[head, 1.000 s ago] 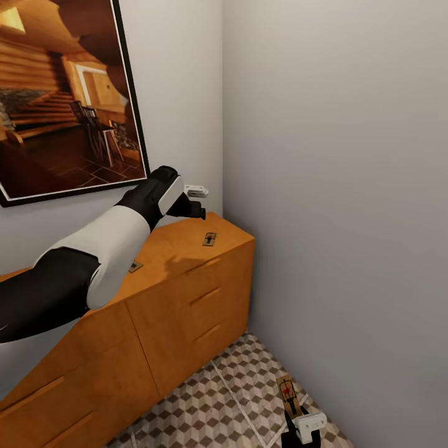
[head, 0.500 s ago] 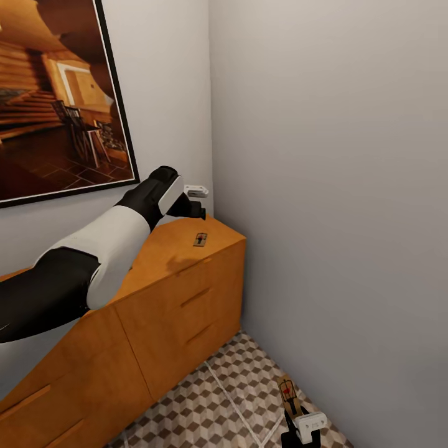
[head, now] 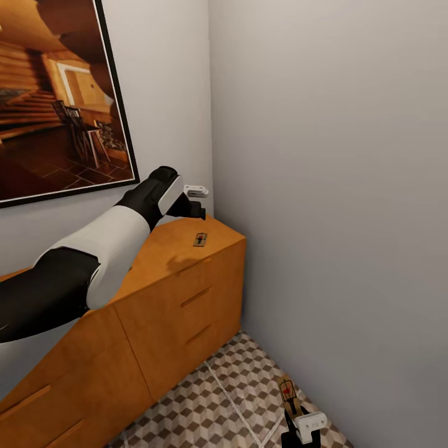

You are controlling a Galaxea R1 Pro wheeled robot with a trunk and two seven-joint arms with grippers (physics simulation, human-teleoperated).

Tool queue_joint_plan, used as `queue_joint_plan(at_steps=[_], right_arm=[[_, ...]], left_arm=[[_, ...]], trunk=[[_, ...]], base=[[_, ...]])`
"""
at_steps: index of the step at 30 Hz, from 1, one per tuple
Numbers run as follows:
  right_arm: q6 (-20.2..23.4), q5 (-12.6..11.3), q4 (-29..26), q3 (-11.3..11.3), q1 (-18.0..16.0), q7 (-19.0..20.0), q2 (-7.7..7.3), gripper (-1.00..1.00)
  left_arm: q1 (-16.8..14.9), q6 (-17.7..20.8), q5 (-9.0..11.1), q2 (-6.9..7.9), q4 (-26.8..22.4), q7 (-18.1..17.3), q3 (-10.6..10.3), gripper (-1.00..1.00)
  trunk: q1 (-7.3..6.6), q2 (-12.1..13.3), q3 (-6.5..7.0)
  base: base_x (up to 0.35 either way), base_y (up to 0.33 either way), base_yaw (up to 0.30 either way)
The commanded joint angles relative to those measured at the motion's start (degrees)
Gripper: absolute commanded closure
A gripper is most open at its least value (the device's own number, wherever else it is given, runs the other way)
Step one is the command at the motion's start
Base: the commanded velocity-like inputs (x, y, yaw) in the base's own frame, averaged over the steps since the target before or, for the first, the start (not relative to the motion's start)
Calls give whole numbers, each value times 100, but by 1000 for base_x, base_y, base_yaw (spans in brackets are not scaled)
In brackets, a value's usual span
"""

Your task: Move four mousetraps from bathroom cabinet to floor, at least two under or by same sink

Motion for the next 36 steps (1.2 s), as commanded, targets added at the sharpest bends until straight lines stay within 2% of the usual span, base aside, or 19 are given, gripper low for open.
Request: queue_joint_plan(at_steps=[1,15,29,36], right_arm=[[-17,-24,4,34,-4,-1,0,100],[-14,-25,4,34,-4,-1,0,100],[-15,-24,4,34,-4,-1,0,100],[-20,-24,4,34,-4,-1,0,100]], left_arm=[[-3,16,63,5,-5,47,-38,-100],[-8,16,63,17,-5,47,-38,-100],[-3,16,63,17,3,47,-38,-100],[-1,16,63,17,10,47,-38,-100]], trunk=[[0,-3,-6],[0,-3,-6],[0,-3,-7],[0,-3,-50]], base=[[0,0,0],[84,44,0],[5,3,0],[0,0,0]])
